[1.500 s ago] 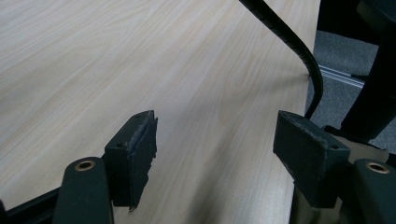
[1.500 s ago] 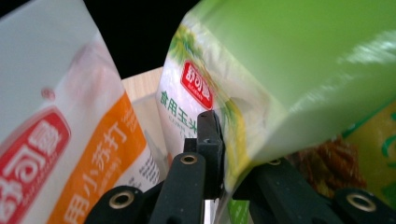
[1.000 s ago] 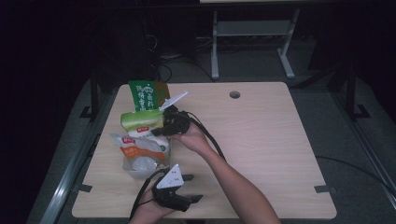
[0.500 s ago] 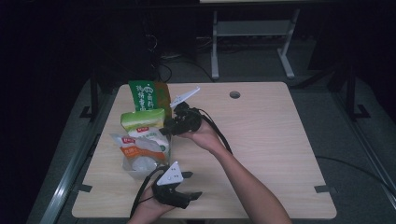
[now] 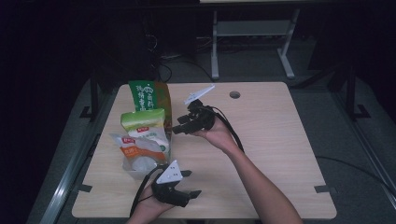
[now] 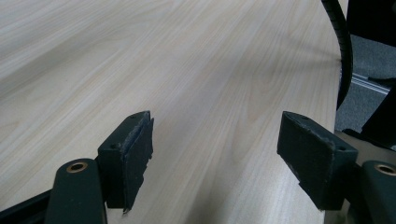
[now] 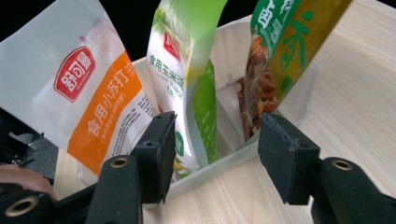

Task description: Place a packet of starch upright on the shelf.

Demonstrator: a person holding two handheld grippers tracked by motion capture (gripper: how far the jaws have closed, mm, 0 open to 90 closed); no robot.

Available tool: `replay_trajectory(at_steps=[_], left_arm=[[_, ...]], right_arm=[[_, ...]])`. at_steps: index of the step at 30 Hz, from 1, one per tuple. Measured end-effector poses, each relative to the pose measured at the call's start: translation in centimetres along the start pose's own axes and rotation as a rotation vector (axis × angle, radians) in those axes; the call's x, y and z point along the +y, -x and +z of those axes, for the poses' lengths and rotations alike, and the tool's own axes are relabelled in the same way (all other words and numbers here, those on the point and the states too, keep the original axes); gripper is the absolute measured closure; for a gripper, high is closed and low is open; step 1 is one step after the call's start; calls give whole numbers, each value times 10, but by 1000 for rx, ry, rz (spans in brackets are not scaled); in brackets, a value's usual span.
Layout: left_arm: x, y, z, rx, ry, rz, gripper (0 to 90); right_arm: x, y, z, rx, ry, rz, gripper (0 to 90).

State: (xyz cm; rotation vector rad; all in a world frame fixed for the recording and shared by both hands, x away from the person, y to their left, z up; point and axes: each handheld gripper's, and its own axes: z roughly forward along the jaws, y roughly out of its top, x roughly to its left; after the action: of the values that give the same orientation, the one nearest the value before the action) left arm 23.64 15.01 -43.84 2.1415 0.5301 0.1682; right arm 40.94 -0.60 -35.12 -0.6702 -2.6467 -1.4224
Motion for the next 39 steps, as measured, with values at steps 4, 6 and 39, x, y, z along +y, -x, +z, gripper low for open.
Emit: replay_trajectory(at_steps=[4, 6, 39], left_arm=[[0, 0, 0, 0, -5, 5, 263], [0, 0, 0, 1, -5, 3, 263], [-1, -6, 0, 3, 6, -16, 261]], right_arm=[[-2, 3, -8, -18, 0, -6, 439], [-4, 4, -11, -25, -2, 1, 426], [-34, 23, -59, -104, -3, 58, 346]])
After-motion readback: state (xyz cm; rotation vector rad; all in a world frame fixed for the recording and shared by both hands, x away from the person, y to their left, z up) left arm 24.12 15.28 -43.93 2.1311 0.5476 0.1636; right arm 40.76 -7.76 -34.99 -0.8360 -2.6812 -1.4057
